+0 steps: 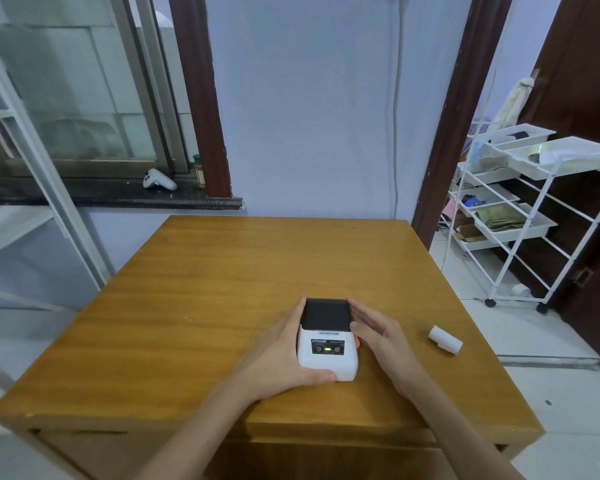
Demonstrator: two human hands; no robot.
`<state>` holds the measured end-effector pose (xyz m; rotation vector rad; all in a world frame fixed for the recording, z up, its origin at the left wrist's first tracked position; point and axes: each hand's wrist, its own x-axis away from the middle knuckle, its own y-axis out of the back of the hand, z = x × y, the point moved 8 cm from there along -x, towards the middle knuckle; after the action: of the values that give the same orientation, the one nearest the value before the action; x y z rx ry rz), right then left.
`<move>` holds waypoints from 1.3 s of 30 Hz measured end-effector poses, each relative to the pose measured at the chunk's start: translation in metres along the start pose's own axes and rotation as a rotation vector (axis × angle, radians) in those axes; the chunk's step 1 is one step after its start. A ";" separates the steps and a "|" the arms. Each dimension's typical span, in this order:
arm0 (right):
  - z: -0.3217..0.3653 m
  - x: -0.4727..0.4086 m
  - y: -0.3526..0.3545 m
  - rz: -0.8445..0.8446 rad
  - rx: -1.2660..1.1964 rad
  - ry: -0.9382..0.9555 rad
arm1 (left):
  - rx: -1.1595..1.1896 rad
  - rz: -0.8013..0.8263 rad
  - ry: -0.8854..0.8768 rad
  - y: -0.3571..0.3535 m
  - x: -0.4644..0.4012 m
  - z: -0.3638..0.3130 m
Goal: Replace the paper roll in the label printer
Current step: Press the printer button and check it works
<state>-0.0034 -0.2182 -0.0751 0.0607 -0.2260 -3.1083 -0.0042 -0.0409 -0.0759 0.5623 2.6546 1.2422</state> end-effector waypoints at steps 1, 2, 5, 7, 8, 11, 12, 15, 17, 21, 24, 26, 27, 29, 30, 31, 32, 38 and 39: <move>0.000 0.000 0.000 -0.001 -0.002 0.001 | -0.002 0.000 -0.001 0.000 0.000 0.000; 0.000 0.000 0.000 0.001 -0.004 0.004 | -0.003 -0.001 -0.002 0.000 0.000 0.000; -0.001 0.000 0.000 0.004 -0.001 0.005 | -0.008 -0.001 0.007 0.000 0.000 0.001; -0.002 0.000 0.000 0.003 0.005 0.006 | -0.015 0.000 0.008 0.000 -0.001 0.001; -0.002 -0.001 0.000 0.003 0.006 0.007 | -0.018 0.000 0.010 0.000 -0.001 0.001; -0.002 -0.001 0.000 0.001 0.007 0.006 | -0.015 -0.001 0.012 -0.001 -0.001 0.002; -0.002 -0.001 0.000 0.003 0.006 0.007 | -0.011 -0.002 0.011 -0.001 0.000 0.002; -0.002 -0.001 0.000 0.004 0.011 0.008 | -0.004 -0.005 0.005 0.000 0.000 0.001; -0.002 -0.001 0.000 0.006 0.010 0.005 | -0.002 -0.005 0.008 0.000 0.000 0.001; -0.003 -0.001 0.000 0.006 0.000 0.003 | -0.003 0.001 0.012 0.000 0.000 0.001; -0.004 -0.003 0.000 -0.002 -0.014 -0.001 | -0.008 -0.002 0.013 0.000 0.000 0.001; -0.005 -0.004 0.000 -0.004 -0.015 -0.002 | -0.013 0.003 0.013 0.000 0.000 0.000; -0.005 -0.003 0.000 -0.004 -0.012 0.000 | -0.012 0.004 0.012 0.000 0.000 0.000; -0.006 -0.003 0.000 -0.003 -0.008 0.007 | -0.003 0.005 0.012 0.000 0.000 0.000; -0.005 -0.003 0.000 -0.002 -0.007 0.009 | 0.003 0.006 0.013 0.000 0.000 0.000; -0.005 -0.003 0.001 -0.001 -0.008 0.013 | 0.007 0.007 0.013 0.000 0.000 0.000; -0.005 -0.003 0.001 0.000 -0.006 0.014 | 0.008 0.007 0.012 0.000 0.001 0.000; -0.004 -0.002 -0.001 0.006 0.004 0.015 | 0.002 0.005 0.008 0.001 0.001 -0.001; -0.003 -0.002 -0.001 0.008 0.004 0.014 | -0.002 0.002 0.008 0.001 0.001 -0.001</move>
<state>-0.0016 -0.2177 -0.0785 0.0818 -0.2313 -3.0987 -0.0054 -0.0408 -0.0744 0.5607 2.6596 1.2508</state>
